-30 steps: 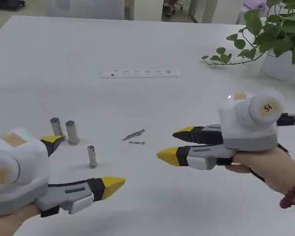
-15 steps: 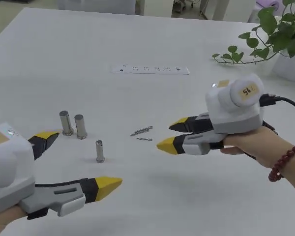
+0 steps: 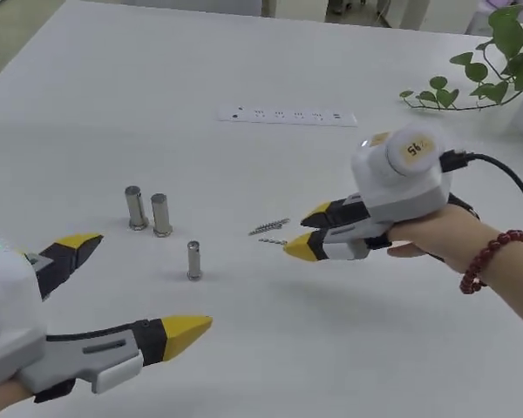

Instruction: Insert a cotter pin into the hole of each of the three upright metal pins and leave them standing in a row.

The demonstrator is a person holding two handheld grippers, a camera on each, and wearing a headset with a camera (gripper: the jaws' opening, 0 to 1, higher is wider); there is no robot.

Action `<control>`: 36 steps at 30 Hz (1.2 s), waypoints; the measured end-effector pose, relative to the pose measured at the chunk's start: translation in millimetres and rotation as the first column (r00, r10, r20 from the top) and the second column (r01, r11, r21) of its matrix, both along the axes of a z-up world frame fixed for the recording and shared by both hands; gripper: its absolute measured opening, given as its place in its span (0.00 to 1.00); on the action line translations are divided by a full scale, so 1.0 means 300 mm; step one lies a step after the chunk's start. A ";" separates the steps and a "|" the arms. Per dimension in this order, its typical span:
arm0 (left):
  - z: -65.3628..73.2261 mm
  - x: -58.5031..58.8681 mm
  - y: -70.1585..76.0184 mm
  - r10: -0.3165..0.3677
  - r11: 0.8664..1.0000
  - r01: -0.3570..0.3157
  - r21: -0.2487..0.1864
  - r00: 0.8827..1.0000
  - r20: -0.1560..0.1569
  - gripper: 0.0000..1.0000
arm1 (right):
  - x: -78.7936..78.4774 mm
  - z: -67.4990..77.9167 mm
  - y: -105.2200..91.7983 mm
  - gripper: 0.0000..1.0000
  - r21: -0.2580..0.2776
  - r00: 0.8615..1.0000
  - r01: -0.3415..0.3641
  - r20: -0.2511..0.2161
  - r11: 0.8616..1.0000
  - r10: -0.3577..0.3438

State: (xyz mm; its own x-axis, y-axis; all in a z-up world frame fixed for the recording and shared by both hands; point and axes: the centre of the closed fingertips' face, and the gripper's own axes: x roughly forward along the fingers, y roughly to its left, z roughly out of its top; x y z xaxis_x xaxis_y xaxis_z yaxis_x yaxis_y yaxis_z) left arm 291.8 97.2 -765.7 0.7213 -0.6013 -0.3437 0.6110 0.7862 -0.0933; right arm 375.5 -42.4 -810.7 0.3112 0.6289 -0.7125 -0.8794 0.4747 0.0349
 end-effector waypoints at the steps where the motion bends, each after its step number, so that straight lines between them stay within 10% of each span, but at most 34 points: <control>1: -0.002 -0.001 0.002 0.001 1.000 -0.001 0.002 1.000 -0.002 0.93 | 0.004 -0.008 0.003 0.32 -0.008 1.000 -0.005 -0.002 1.000 0.005; 36: -0.025 -0.002 0.049 0.026 0.999 -0.026 0.026 1.000 0.000 0.79 | 0.096 -0.174 0.015 0.14 -0.263 0.981 -0.180 -0.117 0.948 0.154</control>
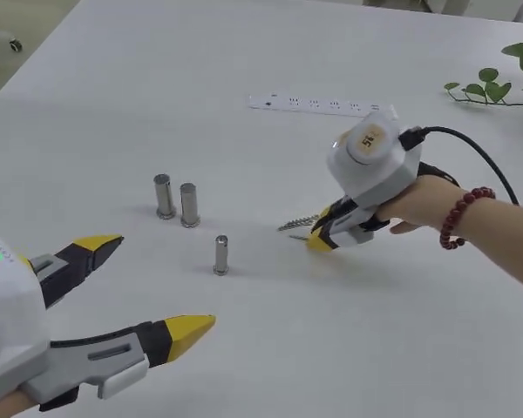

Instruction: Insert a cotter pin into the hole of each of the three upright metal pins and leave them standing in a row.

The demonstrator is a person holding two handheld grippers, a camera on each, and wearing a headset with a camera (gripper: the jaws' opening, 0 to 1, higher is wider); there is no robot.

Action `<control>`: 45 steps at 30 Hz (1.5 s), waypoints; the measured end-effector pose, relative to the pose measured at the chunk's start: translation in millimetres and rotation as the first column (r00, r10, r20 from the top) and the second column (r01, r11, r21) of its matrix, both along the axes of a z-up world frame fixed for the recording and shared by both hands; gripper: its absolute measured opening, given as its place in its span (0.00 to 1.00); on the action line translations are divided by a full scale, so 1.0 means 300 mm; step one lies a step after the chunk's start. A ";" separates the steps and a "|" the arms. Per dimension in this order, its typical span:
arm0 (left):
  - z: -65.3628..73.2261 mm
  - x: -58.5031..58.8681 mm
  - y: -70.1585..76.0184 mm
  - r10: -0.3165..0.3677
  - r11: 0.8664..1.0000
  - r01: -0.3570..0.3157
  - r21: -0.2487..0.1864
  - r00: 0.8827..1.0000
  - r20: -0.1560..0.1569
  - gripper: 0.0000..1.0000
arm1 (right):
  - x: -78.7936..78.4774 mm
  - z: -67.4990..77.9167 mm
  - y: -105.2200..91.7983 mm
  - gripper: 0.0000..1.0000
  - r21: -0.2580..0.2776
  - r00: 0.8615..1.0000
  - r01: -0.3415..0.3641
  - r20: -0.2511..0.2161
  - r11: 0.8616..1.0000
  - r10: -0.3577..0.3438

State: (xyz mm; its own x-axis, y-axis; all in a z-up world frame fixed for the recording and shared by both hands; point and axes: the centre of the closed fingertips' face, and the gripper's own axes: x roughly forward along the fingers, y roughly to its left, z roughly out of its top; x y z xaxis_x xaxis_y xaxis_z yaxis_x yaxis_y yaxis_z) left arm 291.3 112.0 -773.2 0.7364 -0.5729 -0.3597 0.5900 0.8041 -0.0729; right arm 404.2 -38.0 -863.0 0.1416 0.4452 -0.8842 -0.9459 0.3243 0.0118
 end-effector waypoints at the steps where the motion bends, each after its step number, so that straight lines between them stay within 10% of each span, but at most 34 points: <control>1: -0.001 0.000 0.001 0.001 1.000 -0.001 0.000 1.000 -0.001 0.79 | 0.001 -0.001 0.000 0.14 -0.003 1.000 -0.004 0.000 1.000 0.004; 22: 0.008 0.000 0.024 0.019 1.000 -0.019 -0.003 1.000 0.002 0.76 | 0.031 -0.016 -0.006 0.08 -0.127 0.992 -0.121 0.014 0.984 0.124; 45: 0.013 -0.002 0.041 0.035 0.999 -0.035 -0.004 0.999 0.006 0.75 | 0.043 -0.025 -0.011 0.03 -0.130 0.988 -0.145 0.041 0.981 0.152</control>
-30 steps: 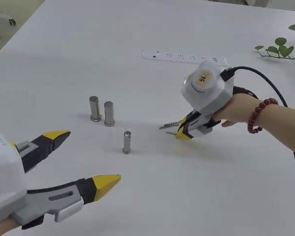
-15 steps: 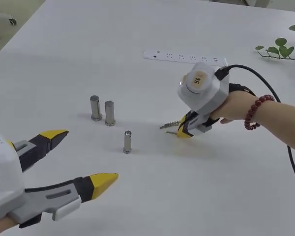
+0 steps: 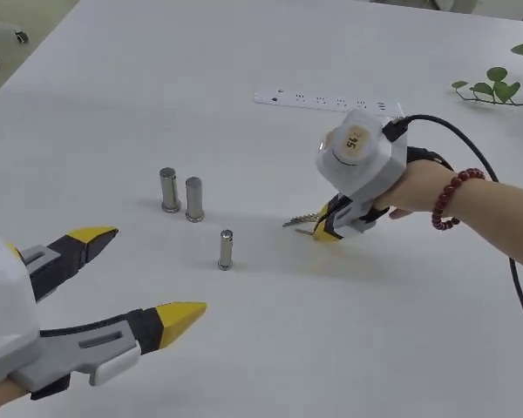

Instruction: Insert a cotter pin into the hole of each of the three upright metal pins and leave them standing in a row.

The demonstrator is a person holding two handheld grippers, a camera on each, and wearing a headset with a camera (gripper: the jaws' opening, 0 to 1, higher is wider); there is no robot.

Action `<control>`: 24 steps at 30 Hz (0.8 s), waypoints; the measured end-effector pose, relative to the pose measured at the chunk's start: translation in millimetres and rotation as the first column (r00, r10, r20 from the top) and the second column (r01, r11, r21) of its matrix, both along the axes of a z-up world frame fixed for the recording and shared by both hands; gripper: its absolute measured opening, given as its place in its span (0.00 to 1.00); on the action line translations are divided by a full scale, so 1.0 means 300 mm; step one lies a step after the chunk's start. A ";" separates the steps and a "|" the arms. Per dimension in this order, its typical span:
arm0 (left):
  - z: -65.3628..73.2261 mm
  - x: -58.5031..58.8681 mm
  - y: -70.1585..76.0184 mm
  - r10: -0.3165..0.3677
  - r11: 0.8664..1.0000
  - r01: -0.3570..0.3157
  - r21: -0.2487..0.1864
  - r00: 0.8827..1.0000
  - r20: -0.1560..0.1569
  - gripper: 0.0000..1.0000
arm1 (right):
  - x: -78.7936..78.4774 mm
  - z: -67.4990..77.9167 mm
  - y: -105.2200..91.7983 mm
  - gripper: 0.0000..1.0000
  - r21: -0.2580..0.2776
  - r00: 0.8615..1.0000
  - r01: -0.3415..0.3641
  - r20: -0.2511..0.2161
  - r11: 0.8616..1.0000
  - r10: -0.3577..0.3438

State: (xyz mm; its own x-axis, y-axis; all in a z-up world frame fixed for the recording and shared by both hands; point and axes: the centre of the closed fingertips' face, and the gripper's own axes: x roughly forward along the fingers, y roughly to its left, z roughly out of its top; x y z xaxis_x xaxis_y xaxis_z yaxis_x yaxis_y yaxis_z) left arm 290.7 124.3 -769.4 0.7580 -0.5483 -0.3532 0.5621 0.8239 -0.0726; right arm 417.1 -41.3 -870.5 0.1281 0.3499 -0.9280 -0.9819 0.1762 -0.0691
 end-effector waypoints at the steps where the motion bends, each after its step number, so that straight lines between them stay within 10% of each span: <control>1: 0.001 0.000 0.000 0.001 1.000 -0.001 -0.001 1.000 0.000 0.75 | 0.000 0.000 0.000 0.03 0.002 1.000 0.001 0.001 1.000 -0.001; 24: 0.022 0.004 -0.011 0.015 0.998 -0.017 -0.062 0.999 -0.030 0.60 | -0.052 0.079 0.017 0.02 0.091 0.997 0.053 0.057 0.994 -0.058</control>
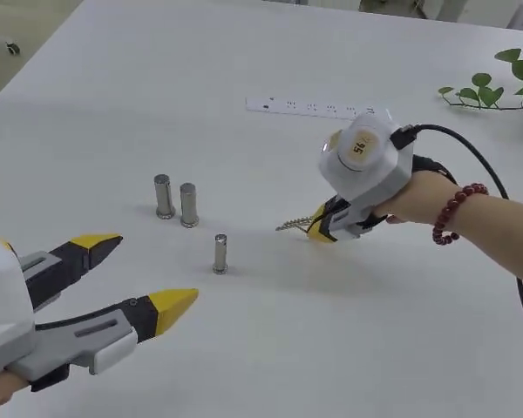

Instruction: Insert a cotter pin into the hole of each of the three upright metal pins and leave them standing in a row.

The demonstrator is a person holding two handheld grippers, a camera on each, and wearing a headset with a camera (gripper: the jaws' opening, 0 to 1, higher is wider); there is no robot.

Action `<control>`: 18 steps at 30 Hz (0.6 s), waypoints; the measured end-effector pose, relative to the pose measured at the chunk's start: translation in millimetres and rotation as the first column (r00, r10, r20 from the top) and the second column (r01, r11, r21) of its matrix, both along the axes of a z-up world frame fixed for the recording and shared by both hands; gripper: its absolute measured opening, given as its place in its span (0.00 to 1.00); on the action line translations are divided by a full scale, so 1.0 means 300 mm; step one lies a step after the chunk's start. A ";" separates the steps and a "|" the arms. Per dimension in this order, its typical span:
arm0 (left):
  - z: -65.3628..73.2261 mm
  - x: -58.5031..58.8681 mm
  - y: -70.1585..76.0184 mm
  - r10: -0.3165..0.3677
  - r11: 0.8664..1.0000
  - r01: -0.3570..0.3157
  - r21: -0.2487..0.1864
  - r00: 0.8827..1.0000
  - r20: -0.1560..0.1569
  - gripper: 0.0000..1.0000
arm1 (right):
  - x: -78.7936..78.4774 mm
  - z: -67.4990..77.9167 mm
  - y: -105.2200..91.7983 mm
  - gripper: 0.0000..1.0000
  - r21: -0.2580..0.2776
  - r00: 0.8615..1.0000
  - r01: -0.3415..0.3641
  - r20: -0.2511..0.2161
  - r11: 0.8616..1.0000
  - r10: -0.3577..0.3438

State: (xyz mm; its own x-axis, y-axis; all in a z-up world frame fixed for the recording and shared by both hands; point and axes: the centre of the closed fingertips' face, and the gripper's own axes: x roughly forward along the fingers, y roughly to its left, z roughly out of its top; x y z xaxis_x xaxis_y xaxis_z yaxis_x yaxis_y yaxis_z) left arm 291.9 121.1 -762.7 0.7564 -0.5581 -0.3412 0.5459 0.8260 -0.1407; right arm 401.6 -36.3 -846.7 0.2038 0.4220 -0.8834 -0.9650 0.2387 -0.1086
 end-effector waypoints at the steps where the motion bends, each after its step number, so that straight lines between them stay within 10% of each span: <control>1: 0.000 -0.001 -0.004 -0.002 1.000 0.002 -0.003 1.000 -0.006 0.60 | -0.010 0.008 0.003 0.02 0.007 1.000 -0.001 0.003 1.000 0.001; 18: 0.003 -0.036 -0.057 -0.026 0.999 0.025 -0.027 0.998 -0.055 0.46 | -0.123 0.126 0.040 0.02 0.097 0.994 -0.046 0.105 0.994 0.036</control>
State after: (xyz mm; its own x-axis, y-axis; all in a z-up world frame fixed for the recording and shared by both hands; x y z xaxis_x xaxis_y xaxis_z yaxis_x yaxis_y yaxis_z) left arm 281.0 104.1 -761.8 0.7222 -0.5861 -0.3674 0.5574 0.8076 -0.1926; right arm 364.7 -24.2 -808.9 0.2722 0.5168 -0.8117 -0.9591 0.2136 -0.1857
